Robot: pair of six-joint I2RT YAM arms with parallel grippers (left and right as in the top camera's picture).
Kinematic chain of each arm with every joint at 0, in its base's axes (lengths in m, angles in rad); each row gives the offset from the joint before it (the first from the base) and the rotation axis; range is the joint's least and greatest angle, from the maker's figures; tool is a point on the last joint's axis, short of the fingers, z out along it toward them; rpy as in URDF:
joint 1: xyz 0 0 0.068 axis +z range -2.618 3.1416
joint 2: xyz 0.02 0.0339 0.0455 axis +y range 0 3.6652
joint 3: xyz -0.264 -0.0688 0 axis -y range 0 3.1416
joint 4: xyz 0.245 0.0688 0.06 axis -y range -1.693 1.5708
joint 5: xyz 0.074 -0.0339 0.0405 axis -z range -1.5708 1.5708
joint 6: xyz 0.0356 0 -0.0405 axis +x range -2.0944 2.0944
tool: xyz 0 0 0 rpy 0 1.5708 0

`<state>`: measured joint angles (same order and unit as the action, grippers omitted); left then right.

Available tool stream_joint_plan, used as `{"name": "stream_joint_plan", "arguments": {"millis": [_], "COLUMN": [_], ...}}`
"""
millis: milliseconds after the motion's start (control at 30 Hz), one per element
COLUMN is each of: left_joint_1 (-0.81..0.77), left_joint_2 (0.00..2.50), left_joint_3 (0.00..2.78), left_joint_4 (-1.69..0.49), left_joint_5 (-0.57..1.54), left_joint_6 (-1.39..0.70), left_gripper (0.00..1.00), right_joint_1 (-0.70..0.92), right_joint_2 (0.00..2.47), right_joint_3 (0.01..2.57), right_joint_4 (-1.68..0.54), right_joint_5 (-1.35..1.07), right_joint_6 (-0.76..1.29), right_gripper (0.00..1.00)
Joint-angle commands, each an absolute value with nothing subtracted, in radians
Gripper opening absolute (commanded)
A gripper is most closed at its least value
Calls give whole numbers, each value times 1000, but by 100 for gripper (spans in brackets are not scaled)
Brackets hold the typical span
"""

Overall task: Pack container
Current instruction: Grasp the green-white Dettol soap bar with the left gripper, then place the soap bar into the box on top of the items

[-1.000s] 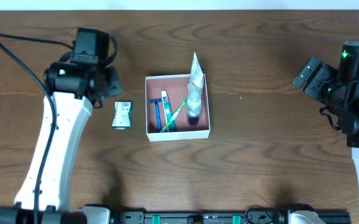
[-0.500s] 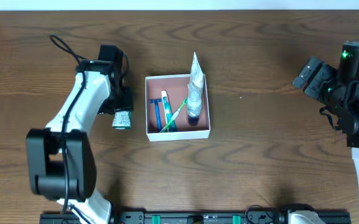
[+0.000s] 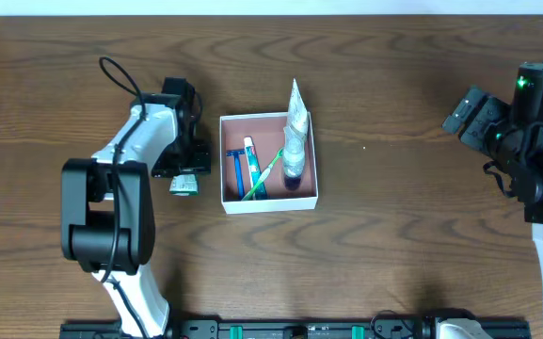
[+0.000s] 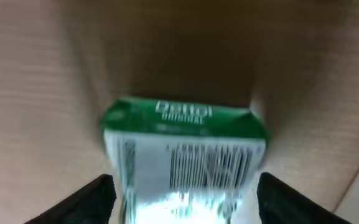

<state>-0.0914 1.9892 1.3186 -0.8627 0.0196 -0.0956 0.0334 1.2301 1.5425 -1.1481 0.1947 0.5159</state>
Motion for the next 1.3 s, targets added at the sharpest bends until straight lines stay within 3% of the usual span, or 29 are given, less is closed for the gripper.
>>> {"name": "stream_joint_plan", "arguments": {"millis": [0, 100, 233, 367, 633, 867, 1267], "left_joint_1": [-84, -84, -84, -84, -96, -205, -364], "left_joint_2": [2020, 2028, 2026, 2002, 1782, 1562, 1697], "left_joint_3": [1319, 1319, 1320, 1328, 1422, 1425, 1339], "left_joint_4": [-855, -857, -867, -892, -1006, -962, -823], "left_joint_5": [19, 19, 19, 19, 83, 173, 62], "left_joint_6": [-79, -79, -79, -79, -87, -139, -339], "left_gripper": [74, 70, 51, 45, 45, 45, 46], "right_joint_1": [27, 27, 27, 27, 27, 27, 27], "right_joint_2": [1229, 1229, 1229, 1229, 1229, 1229, 1229], "right_joint_3": [1550, 1550, 1550, 1550, 1550, 1550, 1550], "right_joint_4": [-1149, -1148, -1149, -1149, -1149, -1149, -1149], "right_joint_5": [198, 198, 198, 198, 198, 198, 198], "right_joint_6": [526, 527, 526, 526, 526, 526, 527], "right_gripper": [99, 99, 99, 99, 99, 99, 99]}}
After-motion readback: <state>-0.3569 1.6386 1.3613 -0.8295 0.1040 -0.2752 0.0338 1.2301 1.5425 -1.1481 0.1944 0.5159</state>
